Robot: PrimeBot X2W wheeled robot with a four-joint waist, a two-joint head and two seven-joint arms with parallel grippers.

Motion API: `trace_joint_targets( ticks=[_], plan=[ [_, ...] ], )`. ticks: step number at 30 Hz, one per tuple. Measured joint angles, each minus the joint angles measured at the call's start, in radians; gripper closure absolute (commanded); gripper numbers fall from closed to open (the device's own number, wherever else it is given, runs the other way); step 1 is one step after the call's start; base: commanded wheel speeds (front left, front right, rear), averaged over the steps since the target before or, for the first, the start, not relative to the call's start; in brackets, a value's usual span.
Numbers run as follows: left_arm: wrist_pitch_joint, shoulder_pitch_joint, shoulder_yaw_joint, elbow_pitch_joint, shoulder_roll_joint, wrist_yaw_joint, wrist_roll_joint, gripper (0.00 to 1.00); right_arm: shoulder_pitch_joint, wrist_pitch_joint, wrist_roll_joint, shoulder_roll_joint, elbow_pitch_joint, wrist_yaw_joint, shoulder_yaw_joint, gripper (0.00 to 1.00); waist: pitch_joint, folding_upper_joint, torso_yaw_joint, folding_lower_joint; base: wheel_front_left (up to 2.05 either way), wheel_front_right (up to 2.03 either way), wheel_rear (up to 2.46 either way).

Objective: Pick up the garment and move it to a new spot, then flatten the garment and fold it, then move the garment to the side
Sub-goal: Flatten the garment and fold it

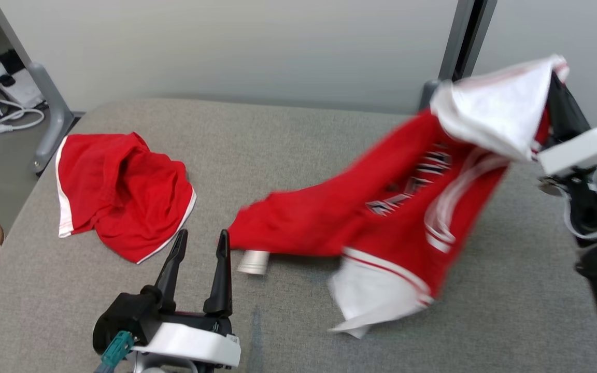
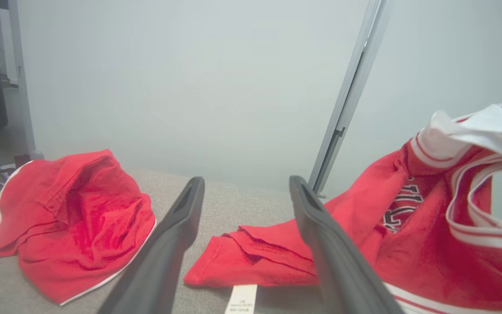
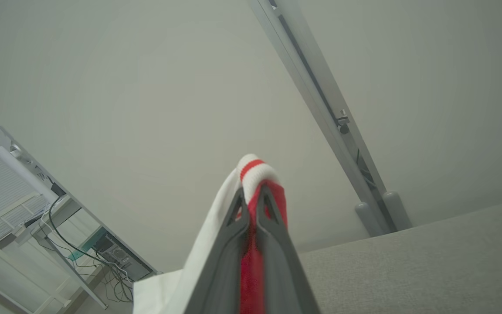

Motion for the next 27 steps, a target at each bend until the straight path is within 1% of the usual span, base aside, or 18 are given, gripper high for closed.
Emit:
trace_joint_targets(
  ticks=[3,7,10,15,17,20,23,27],
  plan=[
    [0.0,-0.026,-0.011,-0.001,0.0,-0.005,0.004,0.0,0.014,0.068,0.044,-0.082,0.107,-0.001,-0.012,1.0,0.038,0.0,0.002,0.0,0.0,0.0,0.0],
    [0.0,-0.058,-0.015,0.0,0.0,-0.007,0.013,0.0,0.008,0.096,0.032,-0.2,0.22,-0.001,0.009,1.0,0.097,0.0,0.006,0.0,0.0,0.0,0.0],
    [0.0,-0.087,-0.022,-0.002,0.0,-0.007,0.018,0.0,-0.031,0.095,0.031,-0.242,0.277,-0.001,0.027,1.0,0.146,0.0,0.008,0.0,0.0,0.0,0.0],
    [0.0,-0.127,-0.042,-0.007,0.0,-0.006,0.019,0.0,-0.084,0.082,0.041,-0.284,0.382,0.0,0.03,1.0,0.222,0.0,0.015,0.0,0.0,0.0,0.0],
    [0.0,-0.14,-0.05,-0.009,0.0,-0.005,0.02,0.0,-0.109,0.068,0.042,-0.293,0.428,0.0,0.026,0.0,0.247,0.0,0.018,0.0,0.0,0.0,0.0],
    [0.0,-0.15,-0.064,-0.005,0.0,0.002,0.02,0.0,-0.134,0.049,0.034,-0.294,0.503,0.0,0.035,0.0,0.27,0.0,0.016,0.0,0.0,0.0,0.0],
    [0.0,-0.163,-0.06,-0.003,0.0,0.003,0.021,0.0,-0.151,0.031,0.02,-0.296,0.556,0.0,0.049,0.0,0.257,0.0,0.007,0.0,0.0,0.0,0.0],
    [0.0,-0.164,-0.051,-0.001,0.0,0.004,0.018,0.0,-0.156,-0.017,-0.006,-0.297,0.586,0.0,0.072,0.0,0.225,0.0,-0.007,0.0,0.0,0.0,0.0]
  ],
)
